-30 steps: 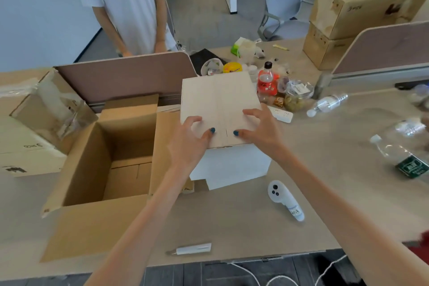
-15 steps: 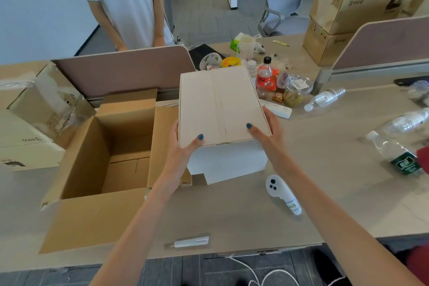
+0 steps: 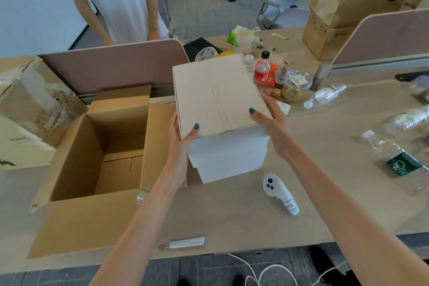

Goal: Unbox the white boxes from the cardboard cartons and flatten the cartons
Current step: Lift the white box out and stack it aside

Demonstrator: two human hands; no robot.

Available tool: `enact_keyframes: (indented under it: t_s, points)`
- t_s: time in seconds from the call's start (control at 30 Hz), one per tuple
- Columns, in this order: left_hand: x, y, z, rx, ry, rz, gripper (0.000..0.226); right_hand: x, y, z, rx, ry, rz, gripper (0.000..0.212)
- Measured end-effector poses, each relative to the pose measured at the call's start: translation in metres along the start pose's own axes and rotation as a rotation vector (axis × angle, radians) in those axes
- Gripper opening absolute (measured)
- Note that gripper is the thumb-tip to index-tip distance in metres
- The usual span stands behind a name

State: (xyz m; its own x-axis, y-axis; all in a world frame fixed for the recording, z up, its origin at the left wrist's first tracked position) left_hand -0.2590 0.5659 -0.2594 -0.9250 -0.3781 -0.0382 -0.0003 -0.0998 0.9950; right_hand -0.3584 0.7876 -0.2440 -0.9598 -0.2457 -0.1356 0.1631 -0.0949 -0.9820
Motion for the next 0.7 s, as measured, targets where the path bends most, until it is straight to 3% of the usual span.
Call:
enact_keyframes:
  t_s: [0.13, 0.3, 0.43, 0.57, 0.7]
  points:
    - [-0.015, -0.02, -0.003, -0.092, -0.067, -0.102, 0.071, -0.007, 0.026, -0.007, -0.04, -0.044, 0.084, 0.061]
    - [-0.024, -0.048, -0.01, 0.184, -0.187, -0.177, 0.101, -0.017, 0.078, -0.023, -0.189, -0.159, 0.247, 0.09]
    - [-0.026, -0.08, -0.016, 0.486, -0.21, -0.189, 0.074, -0.009, 0.097, -0.027, -0.382, -0.044, 0.257, 0.087]
    - [-0.024, -0.087, -0.015, 0.576, -0.008, -0.167, 0.034, 0.003, 0.113, -0.029, -0.524, 0.035, 0.256, 0.077]
    - [-0.022, -0.086, -0.011, 0.735, 0.116, -0.169, 0.023, 0.005, 0.116, -0.034, -0.561, 0.074, 0.255, 0.052]
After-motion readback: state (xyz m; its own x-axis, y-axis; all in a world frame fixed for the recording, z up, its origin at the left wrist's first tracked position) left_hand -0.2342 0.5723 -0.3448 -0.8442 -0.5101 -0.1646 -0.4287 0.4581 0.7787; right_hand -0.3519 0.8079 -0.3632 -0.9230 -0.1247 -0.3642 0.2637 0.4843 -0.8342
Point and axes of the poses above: each hand's wrist, its own x-axis towards the middle knuckle, its own z-axis out of the palm, y = z × x, the point moved 5 cm from there along x, towards the middle knuckle, and after that the axes turned 6 degrees about z, right-handed, at the moved point
